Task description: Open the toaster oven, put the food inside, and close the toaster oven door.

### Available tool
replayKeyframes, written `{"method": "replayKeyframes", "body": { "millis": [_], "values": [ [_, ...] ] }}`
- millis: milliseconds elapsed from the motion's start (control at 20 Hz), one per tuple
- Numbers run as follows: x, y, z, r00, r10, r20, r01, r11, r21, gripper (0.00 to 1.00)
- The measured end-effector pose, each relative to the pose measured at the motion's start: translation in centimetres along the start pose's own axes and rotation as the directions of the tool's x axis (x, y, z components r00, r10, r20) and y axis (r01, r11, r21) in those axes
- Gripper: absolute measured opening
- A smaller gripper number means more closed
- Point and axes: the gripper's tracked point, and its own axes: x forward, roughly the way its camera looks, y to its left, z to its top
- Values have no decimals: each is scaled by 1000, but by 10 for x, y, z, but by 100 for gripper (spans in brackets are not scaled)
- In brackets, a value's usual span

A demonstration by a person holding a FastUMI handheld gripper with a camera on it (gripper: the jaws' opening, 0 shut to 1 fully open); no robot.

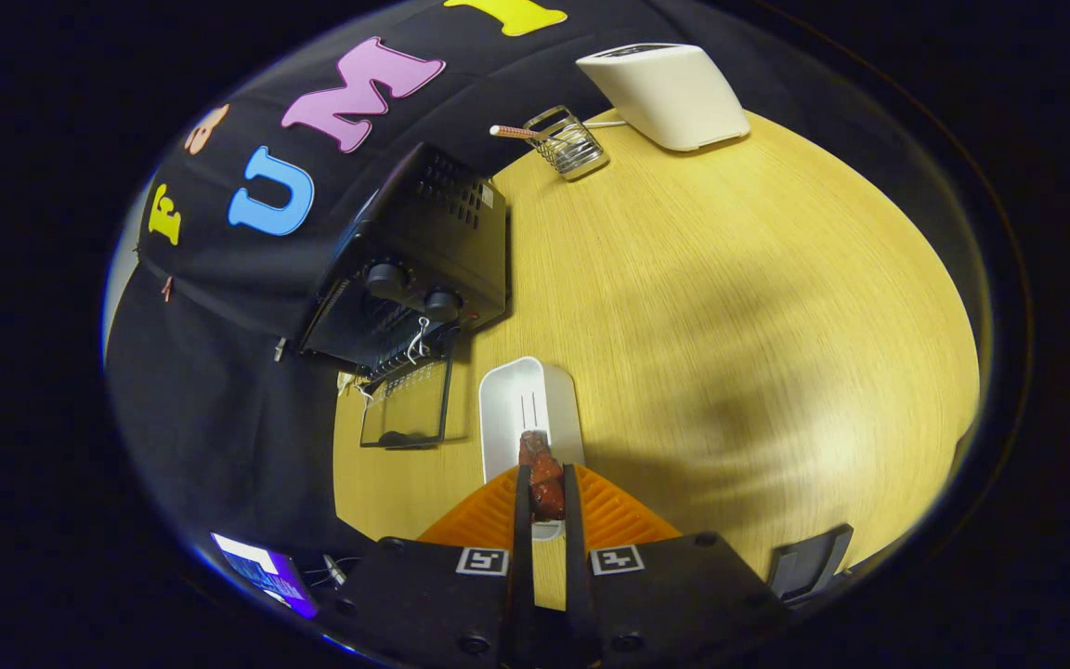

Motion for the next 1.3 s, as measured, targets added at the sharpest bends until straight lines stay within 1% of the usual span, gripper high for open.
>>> {"method": "replayKeyframes", "body": {
  "millis": [200, 350, 450, 600, 800, 950, 1100, 1200, 1300],
  "values": [
    [-18, 4, 6, 999, -30, 26, 29, 999, 23, 17],
    [-37, 19, 13, 998, -43, 54, 42, 999, 22, 17],
    [-46, 37, 19, 996, -39, 77, 39, 999, 13, 17],
    [-51, 72, 24, 994, -11, 106, 8, 999, 31, 17],
    [-36, 120, 27, 988, 21, 151, -36, 995, 98, 17],
    [-21, 159, 25, 980, 60, 192, -91, 983, 158, 17],
    [6, 185, 15, 977, 77, 200, -106, 985, 139, 17],
    [28, 203, 9, 976, 101, 194, -131, 980, 150, 17],
    [50, 216, 12, 970, 113, 214, -148, 976, 159, 17]
  ]
}}
